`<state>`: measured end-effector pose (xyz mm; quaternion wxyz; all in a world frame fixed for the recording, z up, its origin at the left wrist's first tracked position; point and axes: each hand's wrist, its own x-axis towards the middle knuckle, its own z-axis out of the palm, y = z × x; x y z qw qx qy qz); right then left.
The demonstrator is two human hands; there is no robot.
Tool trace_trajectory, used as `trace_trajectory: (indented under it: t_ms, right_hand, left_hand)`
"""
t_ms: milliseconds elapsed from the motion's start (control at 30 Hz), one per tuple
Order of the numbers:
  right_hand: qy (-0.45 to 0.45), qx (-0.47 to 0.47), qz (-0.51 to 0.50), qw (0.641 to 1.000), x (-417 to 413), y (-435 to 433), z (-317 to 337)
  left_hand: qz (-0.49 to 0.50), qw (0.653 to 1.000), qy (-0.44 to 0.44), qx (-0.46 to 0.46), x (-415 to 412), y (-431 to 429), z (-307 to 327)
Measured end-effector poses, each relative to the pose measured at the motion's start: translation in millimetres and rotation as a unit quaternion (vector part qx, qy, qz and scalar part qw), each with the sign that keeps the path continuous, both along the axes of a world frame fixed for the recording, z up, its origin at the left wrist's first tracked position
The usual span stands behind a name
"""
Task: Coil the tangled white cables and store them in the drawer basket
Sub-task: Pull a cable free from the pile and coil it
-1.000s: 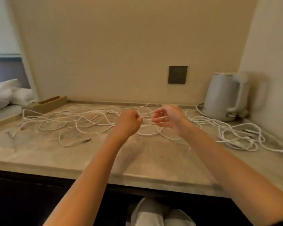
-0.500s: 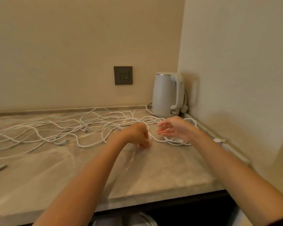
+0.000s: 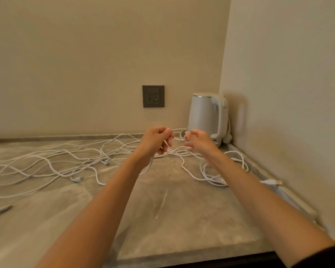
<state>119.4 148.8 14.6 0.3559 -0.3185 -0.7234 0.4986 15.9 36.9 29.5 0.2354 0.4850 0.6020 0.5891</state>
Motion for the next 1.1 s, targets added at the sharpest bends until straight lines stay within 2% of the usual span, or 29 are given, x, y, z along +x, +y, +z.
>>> trace_trajectory:
  t_ms: [100,167,200,233,267,300,367,433,467,533,567,667,767,867,900,933,1000,1067,1100]
  right_hand:
    - [0.097,-0.083,-0.052,0.990,-14,10,11]
    - [0.114,-0.131,-0.069,0.982,-20,17,12]
    - [0.110,-0.150,-0.066,0.980,-20,19,11]
    - [0.102,-0.168,-0.060,0.979,-22,18,10]
    - [0.097,-0.181,-0.057,0.977,-23,16,7]
    - [0.103,-0.189,-0.052,0.975,-22,13,5]
    - [0.119,-0.192,-0.041,0.973,-23,3,2]
    - [0.092,-0.179,0.036,0.979,-22,-7,-5]
    - [0.061,-0.171,0.117,0.976,-21,-12,-10]
    - [-0.005,-0.164,0.278,0.946,-23,-21,-19]
    - [-0.036,-0.166,0.328,0.930,-24,-25,-21]
    - [-0.084,-0.142,0.373,0.913,-22,-31,-21]
    - [-0.055,-0.161,0.326,0.930,-15,-19,-22]
    - [0.006,-0.180,0.258,0.949,-12,-7,-22]
    - [0.029,-0.163,0.236,0.958,-14,-4,-21]
    - [0.042,-0.135,0.215,0.966,-16,-2,-20]
    - [0.036,-0.074,0.179,0.980,-21,-1,-16]
    - [0.032,-0.052,0.166,0.984,-27,2,-10]
    - [0.033,-0.051,0.166,0.984,-29,3,-7]
  left_hand:
    - [-0.007,0.996,0.018,-0.089,-8,-4,2]
    - [-0.013,0.988,0.048,-0.145,-14,-9,4]
    - [-0.025,0.988,0.028,-0.150,-16,-10,5]
    - [-0.034,0.989,-0.031,-0.137,-21,-10,6]
    - [-0.037,0.985,-0.129,-0.109,-24,-8,7]
    - [-0.037,0.966,-0.247,-0.069,-27,-5,9]
    - [-0.037,0.893,-0.449,0.020,-33,4,13]
    - [-0.041,0.828,-0.554,0.083,-33,13,17]
    - [-0.038,0.810,-0.576,0.101,-33,16,19]
    - [-0.038,0.796,-0.593,0.116,-30,22,22]
    - [-0.040,0.793,-0.595,0.123,-28,24,23]
    - [-0.003,0.799,-0.584,0.143,-31,26,24]
    - [0.058,0.827,-0.542,0.140,-44,24,14]
    - [0.182,0.884,-0.426,0.057,-58,24,1]
    - [0.237,0.906,-0.351,0.017,-61,24,-5]
    - [0.310,0.922,-0.232,-0.025,-61,24,-10]
    - [0.410,0.908,0.070,-0.052,-60,19,-22]
    - [0.384,0.867,0.319,0.002,-58,17,-30]
    - [0.323,0.869,0.375,0.025,-58,18,-30]
